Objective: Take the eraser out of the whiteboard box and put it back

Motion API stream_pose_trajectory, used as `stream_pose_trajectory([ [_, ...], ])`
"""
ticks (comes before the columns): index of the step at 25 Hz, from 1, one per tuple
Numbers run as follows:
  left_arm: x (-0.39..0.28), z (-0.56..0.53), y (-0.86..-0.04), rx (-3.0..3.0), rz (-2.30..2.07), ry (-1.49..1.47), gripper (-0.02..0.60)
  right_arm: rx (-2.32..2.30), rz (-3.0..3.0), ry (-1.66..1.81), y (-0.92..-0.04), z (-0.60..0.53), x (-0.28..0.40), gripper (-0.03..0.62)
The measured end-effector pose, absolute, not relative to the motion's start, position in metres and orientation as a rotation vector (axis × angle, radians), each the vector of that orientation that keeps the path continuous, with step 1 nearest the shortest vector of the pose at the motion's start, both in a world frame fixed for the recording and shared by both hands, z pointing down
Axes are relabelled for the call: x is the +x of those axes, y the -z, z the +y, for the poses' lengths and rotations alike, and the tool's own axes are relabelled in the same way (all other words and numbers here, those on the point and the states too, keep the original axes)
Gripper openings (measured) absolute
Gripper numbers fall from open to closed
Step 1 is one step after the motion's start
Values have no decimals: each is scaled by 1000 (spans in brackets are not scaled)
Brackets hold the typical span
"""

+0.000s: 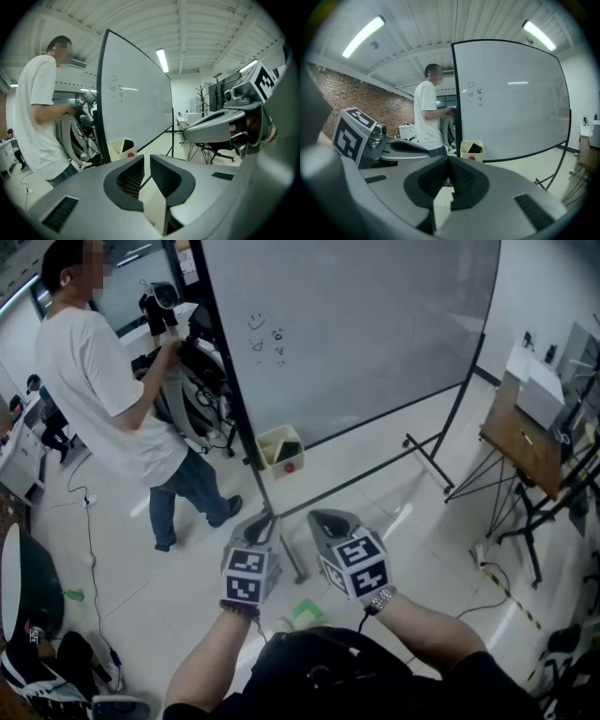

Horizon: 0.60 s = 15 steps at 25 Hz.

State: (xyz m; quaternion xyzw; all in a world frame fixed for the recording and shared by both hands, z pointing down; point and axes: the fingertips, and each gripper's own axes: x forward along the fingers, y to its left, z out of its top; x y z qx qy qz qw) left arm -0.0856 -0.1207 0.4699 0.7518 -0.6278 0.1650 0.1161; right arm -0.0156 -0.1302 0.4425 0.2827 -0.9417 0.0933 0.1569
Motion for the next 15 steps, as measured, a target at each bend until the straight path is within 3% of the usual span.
stream_pose_trajectory([
  [15, -96, -101, -450, 2288, -1755, -429, 3, 871, -2697, -280, -437, -114, -30, 21],
])
